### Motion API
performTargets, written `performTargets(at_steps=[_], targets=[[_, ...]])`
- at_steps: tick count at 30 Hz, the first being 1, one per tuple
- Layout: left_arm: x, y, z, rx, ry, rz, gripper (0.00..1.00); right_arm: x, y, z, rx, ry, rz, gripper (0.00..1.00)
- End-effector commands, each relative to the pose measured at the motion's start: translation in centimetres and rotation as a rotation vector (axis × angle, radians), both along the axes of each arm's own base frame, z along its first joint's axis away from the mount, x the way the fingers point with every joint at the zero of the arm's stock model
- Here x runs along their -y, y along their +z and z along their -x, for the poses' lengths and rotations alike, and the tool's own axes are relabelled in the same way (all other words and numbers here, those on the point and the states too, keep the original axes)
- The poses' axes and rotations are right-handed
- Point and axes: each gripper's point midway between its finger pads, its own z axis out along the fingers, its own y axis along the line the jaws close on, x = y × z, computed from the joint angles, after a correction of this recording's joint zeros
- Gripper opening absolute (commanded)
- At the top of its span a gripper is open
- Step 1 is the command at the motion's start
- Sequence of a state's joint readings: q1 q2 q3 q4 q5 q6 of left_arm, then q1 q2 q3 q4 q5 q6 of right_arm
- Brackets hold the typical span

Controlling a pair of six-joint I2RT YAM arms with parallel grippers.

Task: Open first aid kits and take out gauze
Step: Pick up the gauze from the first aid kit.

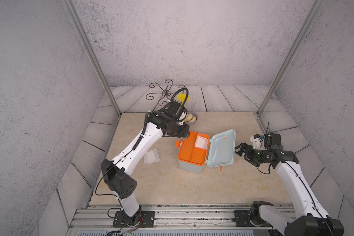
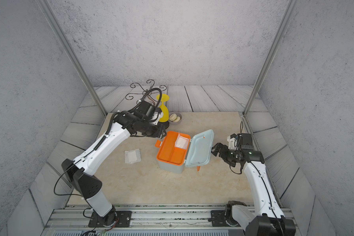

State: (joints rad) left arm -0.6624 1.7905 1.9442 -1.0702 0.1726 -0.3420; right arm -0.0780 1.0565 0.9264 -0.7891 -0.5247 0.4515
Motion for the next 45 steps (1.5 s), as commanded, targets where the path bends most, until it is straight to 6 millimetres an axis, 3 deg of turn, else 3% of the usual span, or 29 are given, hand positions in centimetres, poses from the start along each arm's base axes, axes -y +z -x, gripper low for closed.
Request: performTargets(at_steps=[1,6,9,15,23,31,35,38,42,45], targets=[[1.0,-3.5,0.9,-0.082,-0.077,-0.147,0.57,-0.3,-0.1,0.0,0.005,0.018,-0.016,0.99],[3.4,-5.6,-0.7,-0.080,-0.120,-0.234,0.59,-0.4,0.1,0.0,0.009,0.020,-0.020,0.99],[4.3,-7.1,-1.6,-0.092,-0.128,-0.261,0.54,-0.4,0.1,0.0,0.010,0.021,-0.021,0.99],[4.8,-9.2,-3.3,-0.088,-0.117,-0.315,0.37,-0.4,0.2,0.2,0.010,0.023,-0.020,0.99],[5.7,-11.4,-3.4,-0.127,-0.133,-0.312,0.33,-0.4,0.1,0.2,0.011,0.024,-0.017,0.99],[6.5,-11.3,-3.3,-0.137,-0.140,-0.275,0.00,-0.3,0.0,0.2,0.007,0.022,-0.014,0.99],[5.8,-9.2,-3.4,-0.101,-0.122,-0.273,0.00,-0.3,0.0,0.3,0.006,0.021,-0.010,0.99],[4.3,-5.3,-3.4,-0.030,-0.070,-0.270,0.00,-0.2,0.1,0.3,0.005,0.018,-0.007,0.99],[0.7,-0.3,-3.5,0.053,0.019,-0.233,0.00,0.0,0.3,0.2,0.015,0.009,0.004,0.99],[-3.7,1.6,-3.5,0.074,0.115,-0.200,0.00,0.0,0.4,0.2,0.016,0.008,0.003,0.99]])
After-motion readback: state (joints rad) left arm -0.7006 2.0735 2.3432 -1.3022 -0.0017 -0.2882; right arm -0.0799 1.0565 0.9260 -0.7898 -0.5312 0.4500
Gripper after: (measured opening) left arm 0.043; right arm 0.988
